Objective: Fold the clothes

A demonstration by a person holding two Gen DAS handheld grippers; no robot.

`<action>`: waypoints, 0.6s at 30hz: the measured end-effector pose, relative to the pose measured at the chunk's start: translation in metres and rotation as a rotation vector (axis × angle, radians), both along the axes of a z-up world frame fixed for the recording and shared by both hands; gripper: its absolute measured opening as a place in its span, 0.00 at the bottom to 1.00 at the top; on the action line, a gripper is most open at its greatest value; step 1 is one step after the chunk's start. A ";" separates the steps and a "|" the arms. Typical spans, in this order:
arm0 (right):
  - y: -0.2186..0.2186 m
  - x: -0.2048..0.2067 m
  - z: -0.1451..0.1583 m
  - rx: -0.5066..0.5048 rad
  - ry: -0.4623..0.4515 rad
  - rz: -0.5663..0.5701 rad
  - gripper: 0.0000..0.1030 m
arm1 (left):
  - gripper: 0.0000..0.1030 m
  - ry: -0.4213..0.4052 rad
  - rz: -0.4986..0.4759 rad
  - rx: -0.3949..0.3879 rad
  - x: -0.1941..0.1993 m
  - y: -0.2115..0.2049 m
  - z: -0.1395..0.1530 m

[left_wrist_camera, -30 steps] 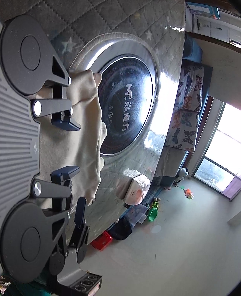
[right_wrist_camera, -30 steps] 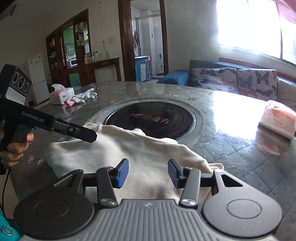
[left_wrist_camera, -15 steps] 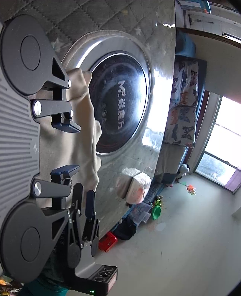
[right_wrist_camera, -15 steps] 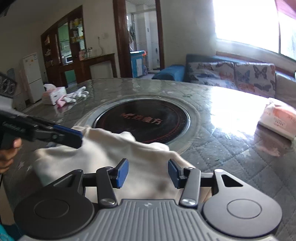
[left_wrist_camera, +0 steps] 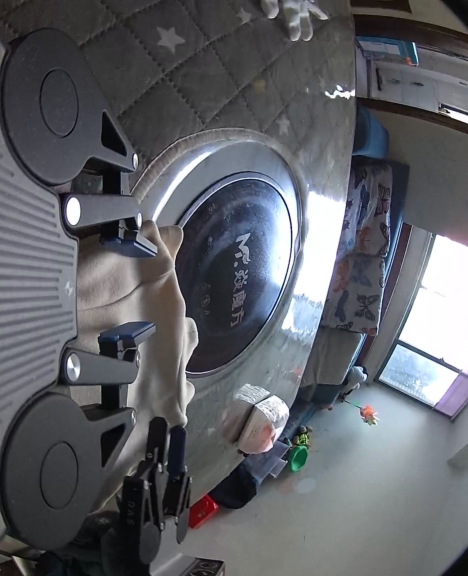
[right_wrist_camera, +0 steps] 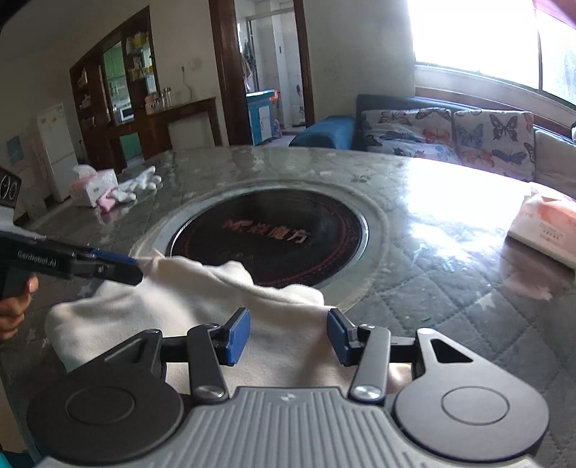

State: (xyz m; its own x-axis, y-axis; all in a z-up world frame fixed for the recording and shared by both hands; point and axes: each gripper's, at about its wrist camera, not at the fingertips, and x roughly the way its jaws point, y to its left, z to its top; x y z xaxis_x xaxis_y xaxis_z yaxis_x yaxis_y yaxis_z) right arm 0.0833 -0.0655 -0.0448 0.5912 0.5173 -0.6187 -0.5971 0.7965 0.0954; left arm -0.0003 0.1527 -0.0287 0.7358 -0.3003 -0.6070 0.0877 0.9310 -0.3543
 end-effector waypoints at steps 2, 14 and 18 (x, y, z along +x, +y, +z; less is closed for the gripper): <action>0.004 -0.002 -0.001 -0.023 -0.003 0.000 0.47 | 0.42 -0.004 -0.002 0.013 0.000 -0.001 0.003; 0.058 -0.071 0.030 -0.113 -0.115 0.313 0.55 | 0.90 -0.033 0.144 0.040 -0.027 0.020 0.028; 0.089 -0.105 0.028 -0.163 -0.161 0.474 0.55 | 1.00 -0.023 0.164 0.038 -0.036 0.025 0.032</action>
